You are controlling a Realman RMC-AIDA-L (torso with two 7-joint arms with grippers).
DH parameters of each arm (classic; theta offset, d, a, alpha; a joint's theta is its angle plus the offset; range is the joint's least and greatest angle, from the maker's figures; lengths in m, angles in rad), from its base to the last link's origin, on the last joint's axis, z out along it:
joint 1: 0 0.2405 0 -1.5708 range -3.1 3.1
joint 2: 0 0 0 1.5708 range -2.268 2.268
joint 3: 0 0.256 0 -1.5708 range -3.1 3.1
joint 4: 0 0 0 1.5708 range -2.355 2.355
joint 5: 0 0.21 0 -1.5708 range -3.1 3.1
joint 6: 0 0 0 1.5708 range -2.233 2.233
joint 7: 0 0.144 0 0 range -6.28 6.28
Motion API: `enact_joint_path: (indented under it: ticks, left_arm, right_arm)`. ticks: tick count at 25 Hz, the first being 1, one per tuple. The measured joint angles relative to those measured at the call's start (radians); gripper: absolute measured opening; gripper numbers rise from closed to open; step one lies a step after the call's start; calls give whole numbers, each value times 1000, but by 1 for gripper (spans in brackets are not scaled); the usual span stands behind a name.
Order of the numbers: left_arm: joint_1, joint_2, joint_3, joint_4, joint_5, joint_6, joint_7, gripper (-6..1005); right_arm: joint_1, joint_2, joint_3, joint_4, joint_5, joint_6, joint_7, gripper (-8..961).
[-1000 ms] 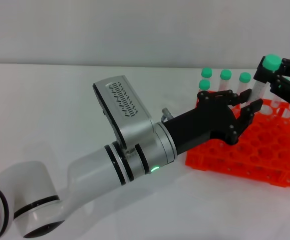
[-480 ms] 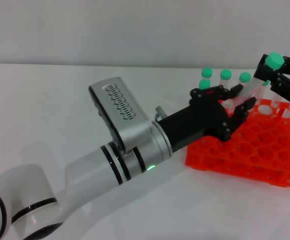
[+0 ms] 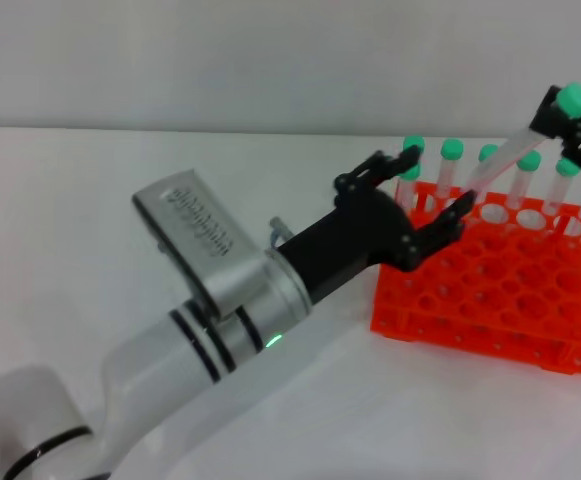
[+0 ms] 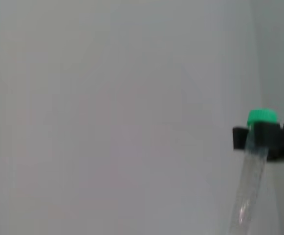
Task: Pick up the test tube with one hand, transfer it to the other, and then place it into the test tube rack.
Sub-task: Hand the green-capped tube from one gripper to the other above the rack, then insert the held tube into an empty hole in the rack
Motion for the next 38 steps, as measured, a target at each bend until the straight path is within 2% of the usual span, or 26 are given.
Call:
enact_joint_path:
  ticks: [1, 5, 10, 16, 21, 24, 27, 32, 38]
  left_arm:
    - [14, 0, -7, 6, -2, 0, 20, 706]
    - [110, -1, -28, 49, -59, 8, 164, 881]
    - [239, 2, -48, 96, -225, 46, 370, 880]
    - [380, 11, -54, 47, -419, 237, 386, 880]
    - [437, 11, -118, 6, -507, 240, 376, 879]
    - [458, 12, -141, -6, -516, 235, 354, 879]
    - [457, 12, -145, -18, -517, 230, 330, 878]
    - [447, 12, -153, -26, -527, 196, 311, 878]
    - [439, 12, -151, -27, -524, 186, 309, 877]
  right_arm:
    - [0, -2, 9, 0, 0, -1, -2, 210]
    - [0, -11, 35, -10, -1, -19, -3, 210]
    - [0, -6, 26, -80, -19, -112, -2, 210]
    - [32, 16, -64, -173, -107, -262, 37, 209]
    - [81, 30, -156, -211, -205, -367, 98, 209]
    - [107, 39, -165, -211, -264, -389, 127, 209]
    - [117, 55, -171, -211, -298, -415, 135, 209]
    - [129, 60, -226, -200, -299, -485, 136, 209]
    - [135, 62, -240, -196, -292, -520, 136, 209]
